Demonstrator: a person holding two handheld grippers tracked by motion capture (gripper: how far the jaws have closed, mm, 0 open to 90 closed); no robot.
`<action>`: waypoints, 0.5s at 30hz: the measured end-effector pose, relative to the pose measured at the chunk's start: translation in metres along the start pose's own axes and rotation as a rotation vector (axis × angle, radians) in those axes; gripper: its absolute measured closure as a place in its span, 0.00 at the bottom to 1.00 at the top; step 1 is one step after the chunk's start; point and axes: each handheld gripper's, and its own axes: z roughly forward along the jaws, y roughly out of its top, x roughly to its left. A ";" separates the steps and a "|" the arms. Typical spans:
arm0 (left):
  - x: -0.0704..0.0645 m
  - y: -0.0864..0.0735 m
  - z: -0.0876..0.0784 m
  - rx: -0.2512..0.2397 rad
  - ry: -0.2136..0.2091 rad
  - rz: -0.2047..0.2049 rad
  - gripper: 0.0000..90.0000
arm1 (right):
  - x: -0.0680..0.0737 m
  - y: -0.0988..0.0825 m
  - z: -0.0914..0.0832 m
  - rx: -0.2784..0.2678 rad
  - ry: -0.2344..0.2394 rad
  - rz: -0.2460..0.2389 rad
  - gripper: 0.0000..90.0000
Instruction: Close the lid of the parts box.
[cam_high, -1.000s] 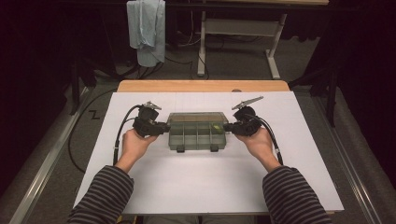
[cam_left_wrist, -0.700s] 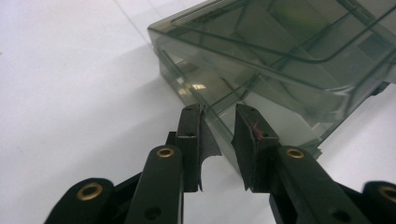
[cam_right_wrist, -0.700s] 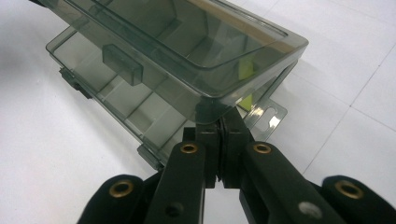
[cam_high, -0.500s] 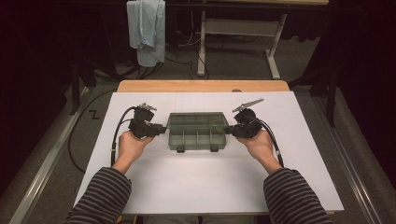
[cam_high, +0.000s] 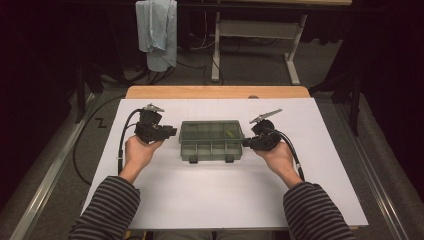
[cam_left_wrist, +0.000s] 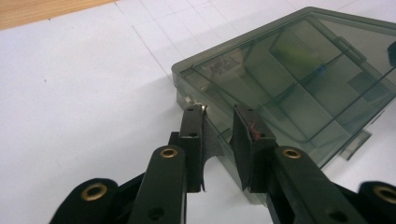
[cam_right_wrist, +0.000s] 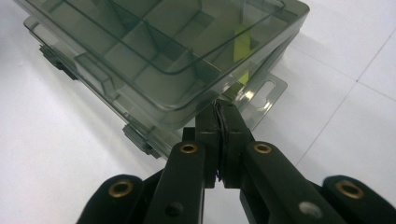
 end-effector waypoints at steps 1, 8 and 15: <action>0.000 0.001 0.000 -0.004 -0.001 0.003 0.82 | -0.001 -0.001 0.001 0.002 -0.002 0.002 1.00; -0.010 0.003 0.004 -0.008 -0.018 0.023 0.82 | -0.005 -0.005 0.002 0.013 -0.006 0.014 1.00; -0.020 0.003 0.012 0.007 -0.033 0.047 0.82 | -0.008 -0.008 0.003 0.012 -0.008 0.026 1.00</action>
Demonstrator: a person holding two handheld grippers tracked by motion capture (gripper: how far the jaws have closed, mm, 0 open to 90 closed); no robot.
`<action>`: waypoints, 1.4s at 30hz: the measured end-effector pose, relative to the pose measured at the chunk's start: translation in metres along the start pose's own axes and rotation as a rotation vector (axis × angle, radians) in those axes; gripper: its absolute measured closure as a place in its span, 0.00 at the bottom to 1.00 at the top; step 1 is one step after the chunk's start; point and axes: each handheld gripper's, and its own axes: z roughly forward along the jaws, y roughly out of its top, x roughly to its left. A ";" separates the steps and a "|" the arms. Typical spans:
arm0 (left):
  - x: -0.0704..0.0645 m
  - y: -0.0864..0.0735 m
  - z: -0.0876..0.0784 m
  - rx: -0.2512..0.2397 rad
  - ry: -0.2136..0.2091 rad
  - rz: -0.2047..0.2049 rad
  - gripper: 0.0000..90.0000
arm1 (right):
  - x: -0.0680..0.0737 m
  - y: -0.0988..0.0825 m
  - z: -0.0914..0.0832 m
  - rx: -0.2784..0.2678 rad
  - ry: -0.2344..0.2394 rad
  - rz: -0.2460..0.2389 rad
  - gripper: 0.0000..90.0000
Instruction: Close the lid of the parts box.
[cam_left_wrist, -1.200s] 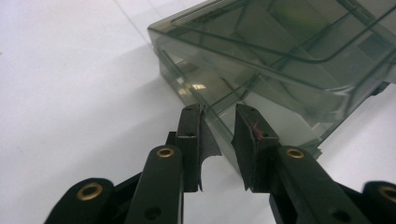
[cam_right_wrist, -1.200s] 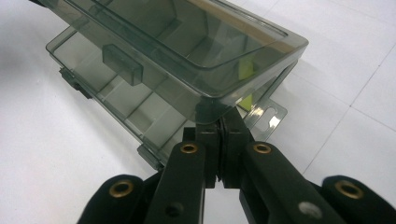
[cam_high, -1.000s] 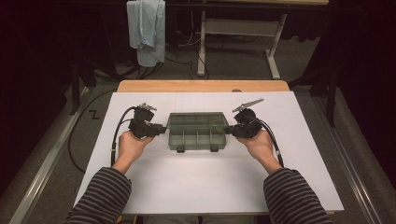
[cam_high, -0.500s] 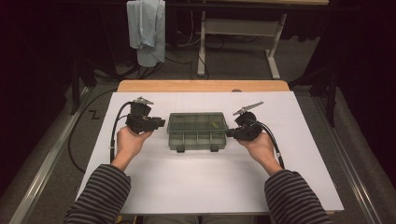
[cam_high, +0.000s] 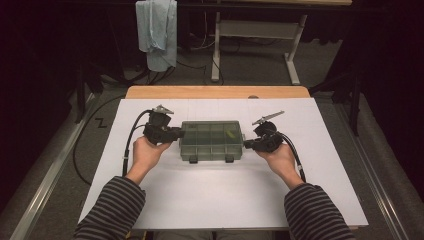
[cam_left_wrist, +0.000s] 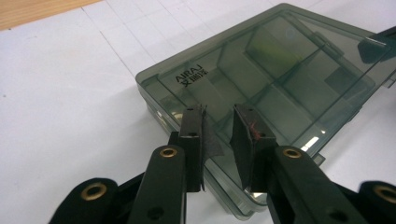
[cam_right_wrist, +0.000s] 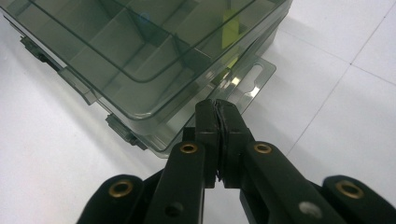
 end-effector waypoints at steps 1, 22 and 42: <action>-0.001 0.000 0.001 0.004 0.001 0.003 0.82 | 0.000 0.000 0.000 -0.001 0.000 0.001 1.00; -0.007 -0.009 0.014 0.044 0.014 0.034 0.82 | 0.005 0.006 -0.011 -0.089 0.008 -0.011 1.00; -0.008 -0.013 0.021 0.057 0.014 0.039 0.82 | 0.011 0.010 0.000 -0.067 0.014 -0.024 1.00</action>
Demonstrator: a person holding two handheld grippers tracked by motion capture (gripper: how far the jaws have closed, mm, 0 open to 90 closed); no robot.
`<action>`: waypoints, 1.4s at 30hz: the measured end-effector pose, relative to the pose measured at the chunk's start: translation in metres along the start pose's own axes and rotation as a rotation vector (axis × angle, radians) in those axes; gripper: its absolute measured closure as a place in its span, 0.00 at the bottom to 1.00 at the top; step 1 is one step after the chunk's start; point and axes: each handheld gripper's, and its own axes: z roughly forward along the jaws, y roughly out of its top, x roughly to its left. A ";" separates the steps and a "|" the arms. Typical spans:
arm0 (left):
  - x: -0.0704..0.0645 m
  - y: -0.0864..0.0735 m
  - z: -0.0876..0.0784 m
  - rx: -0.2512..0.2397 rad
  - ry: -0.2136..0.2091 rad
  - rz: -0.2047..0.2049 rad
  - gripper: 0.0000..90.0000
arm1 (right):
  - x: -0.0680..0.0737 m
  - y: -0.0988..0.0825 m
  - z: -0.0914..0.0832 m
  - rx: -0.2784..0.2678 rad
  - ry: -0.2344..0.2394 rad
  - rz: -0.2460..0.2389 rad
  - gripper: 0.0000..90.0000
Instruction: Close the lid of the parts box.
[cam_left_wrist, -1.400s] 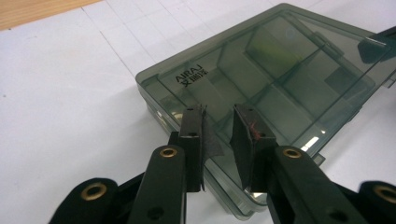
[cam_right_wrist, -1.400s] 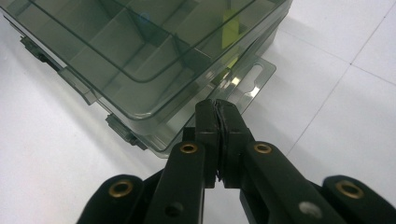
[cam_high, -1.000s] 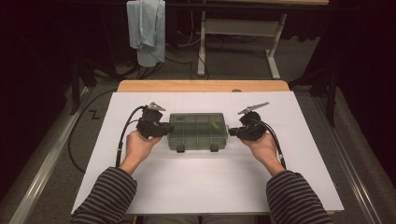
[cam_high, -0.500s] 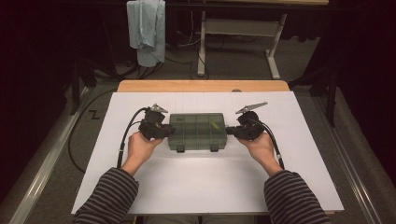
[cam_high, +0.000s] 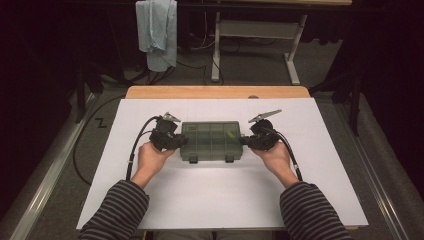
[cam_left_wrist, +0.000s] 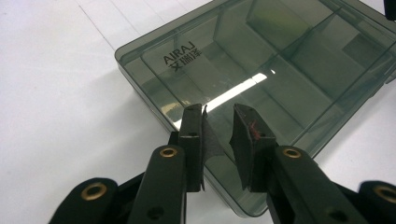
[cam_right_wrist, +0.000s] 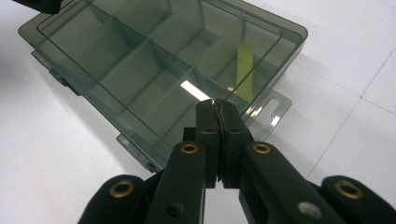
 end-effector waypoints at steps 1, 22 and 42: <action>0.000 0.000 0.000 -0.001 0.000 0.002 0.82 | 0.000 0.000 0.000 0.001 -0.001 0.000 1.00; -0.001 0.000 0.004 0.000 0.008 0.006 0.83 | 0.000 0.001 0.006 0.010 -0.005 0.003 1.00; -0.003 0.001 0.005 0.014 0.018 0.032 0.74 | 0.003 0.002 0.008 0.021 -0.014 -0.036 0.97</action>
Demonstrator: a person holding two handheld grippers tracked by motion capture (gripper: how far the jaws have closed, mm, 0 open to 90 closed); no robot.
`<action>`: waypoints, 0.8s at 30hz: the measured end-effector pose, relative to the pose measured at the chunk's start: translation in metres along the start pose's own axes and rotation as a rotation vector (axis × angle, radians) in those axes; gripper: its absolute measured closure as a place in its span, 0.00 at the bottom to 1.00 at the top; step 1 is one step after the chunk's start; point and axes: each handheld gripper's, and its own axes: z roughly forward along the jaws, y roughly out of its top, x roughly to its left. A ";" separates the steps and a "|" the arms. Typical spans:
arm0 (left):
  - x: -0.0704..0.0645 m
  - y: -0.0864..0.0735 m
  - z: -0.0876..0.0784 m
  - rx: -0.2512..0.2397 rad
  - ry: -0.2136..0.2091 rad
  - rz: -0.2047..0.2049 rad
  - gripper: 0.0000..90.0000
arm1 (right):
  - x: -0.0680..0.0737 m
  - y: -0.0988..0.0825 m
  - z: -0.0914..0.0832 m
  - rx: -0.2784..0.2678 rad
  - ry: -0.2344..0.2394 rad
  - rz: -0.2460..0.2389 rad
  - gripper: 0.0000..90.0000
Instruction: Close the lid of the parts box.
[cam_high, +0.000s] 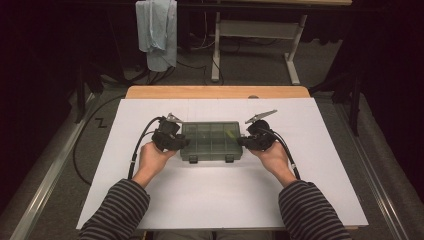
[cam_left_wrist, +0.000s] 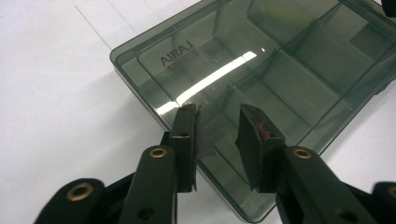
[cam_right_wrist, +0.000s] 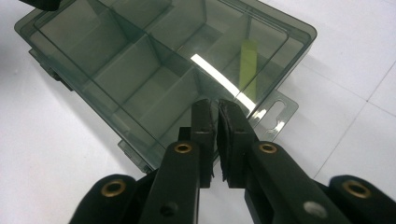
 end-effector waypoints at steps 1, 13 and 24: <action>0.000 0.000 0.000 0.000 0.001 0.000 0.73 | 0.000 0.000 0.000 0.000 -0.002 -0.001 0.96; -0.003 0.001 -0.007 -0.027 0.036 0.001 0.55 | -0.001 -0.001 -0.007 -0.024 -0.002 0.013 0.89; -0.009 -0.003 -0.032 -0.102 0.050 -0.002 0.51 | 0.000 -0.006 -0.030 -0.046 -0.020 0.020 0.86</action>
